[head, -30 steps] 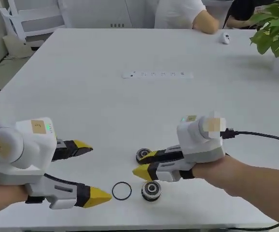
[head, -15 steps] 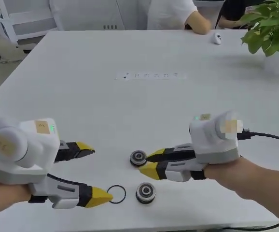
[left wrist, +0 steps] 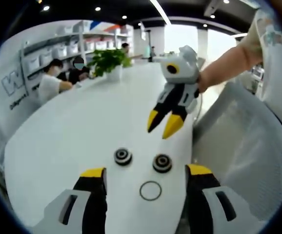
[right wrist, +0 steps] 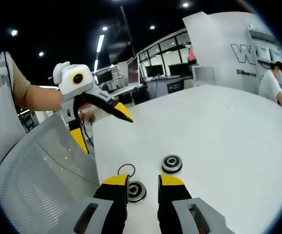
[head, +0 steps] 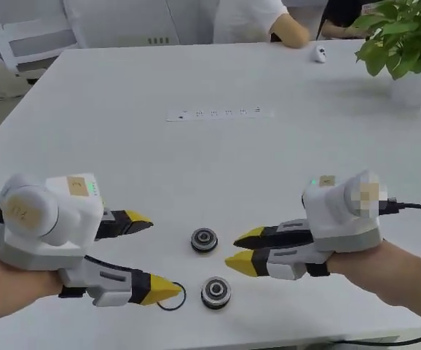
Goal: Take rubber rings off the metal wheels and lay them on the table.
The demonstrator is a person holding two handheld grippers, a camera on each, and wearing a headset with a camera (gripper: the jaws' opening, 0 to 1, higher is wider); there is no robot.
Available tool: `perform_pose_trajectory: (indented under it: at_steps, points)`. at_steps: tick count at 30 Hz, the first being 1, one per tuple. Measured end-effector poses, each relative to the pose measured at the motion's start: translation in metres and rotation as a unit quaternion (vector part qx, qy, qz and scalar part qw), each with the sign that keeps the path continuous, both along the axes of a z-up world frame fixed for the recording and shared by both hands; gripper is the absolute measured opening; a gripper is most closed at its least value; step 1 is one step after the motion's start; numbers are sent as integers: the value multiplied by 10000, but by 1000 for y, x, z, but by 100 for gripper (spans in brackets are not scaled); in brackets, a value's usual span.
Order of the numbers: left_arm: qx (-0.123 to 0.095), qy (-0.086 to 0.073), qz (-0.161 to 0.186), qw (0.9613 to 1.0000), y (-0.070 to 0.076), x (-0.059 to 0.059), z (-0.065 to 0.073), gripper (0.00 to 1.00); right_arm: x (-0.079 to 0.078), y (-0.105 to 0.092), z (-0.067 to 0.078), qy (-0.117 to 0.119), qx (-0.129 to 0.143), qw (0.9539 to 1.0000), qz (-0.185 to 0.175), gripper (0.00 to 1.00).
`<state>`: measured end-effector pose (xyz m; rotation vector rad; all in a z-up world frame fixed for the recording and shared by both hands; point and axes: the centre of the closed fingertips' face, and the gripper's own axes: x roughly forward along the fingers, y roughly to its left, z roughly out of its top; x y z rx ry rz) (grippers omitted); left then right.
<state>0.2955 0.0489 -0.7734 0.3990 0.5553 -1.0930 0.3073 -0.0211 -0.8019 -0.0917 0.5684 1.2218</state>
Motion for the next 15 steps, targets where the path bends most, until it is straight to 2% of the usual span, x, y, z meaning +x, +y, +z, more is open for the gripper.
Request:
perform_pose_trajectory:
  at_steps: [8, 15]
  points:
    - [-16, 60, -21, 10000, -7, 2, -7, 65, -6, -2, -10, 39, -52, 10000, 23, 22]
    - [-28, 152, -60, 9999, -13, 4, -14, 63, -16, -3, -24, 32, -223, 9996, 146, 23]
